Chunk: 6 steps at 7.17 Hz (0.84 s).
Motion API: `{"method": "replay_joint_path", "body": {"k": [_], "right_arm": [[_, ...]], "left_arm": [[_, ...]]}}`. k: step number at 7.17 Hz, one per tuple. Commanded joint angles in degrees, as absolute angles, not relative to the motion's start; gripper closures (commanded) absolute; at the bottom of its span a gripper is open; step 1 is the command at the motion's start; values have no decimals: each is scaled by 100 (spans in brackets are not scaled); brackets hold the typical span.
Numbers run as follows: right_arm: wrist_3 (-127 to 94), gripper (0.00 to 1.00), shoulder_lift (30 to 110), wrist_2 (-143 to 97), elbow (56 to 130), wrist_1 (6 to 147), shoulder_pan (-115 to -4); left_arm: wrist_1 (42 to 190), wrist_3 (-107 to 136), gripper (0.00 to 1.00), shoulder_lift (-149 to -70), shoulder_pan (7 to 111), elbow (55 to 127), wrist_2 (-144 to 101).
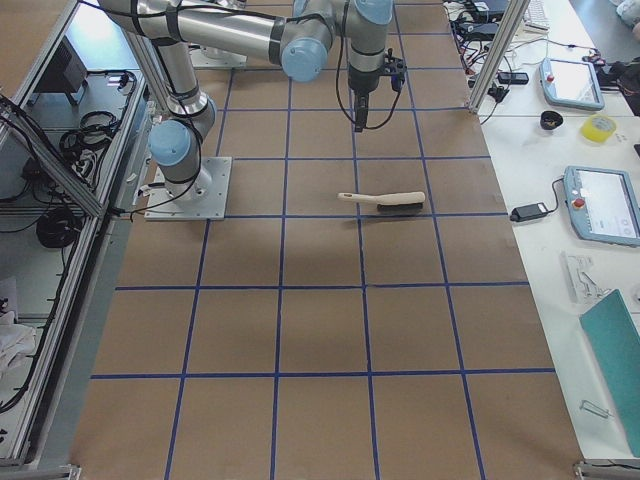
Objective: Sweep and dump trash into bin
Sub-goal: 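Return the empty dustpan with the left gripper while the right releases the brush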
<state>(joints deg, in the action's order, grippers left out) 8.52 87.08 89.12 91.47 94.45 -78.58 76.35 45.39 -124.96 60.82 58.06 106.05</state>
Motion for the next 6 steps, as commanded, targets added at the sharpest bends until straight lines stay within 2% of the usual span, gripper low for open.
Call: {"method": "replay_joint_path", "body": {"k": [1, 6], "right_arm": [[677, 0, 8701, 8860, 9132, 9422, -8313], [685, 0, 9042, 8833, 9088, 8983, -8455]], "left_arm": [[7708, 5243, 100, -12647, 6520, 6019, 10311], [7804, 6879, 100, -12876, 7259, 6372, 10143]]}}
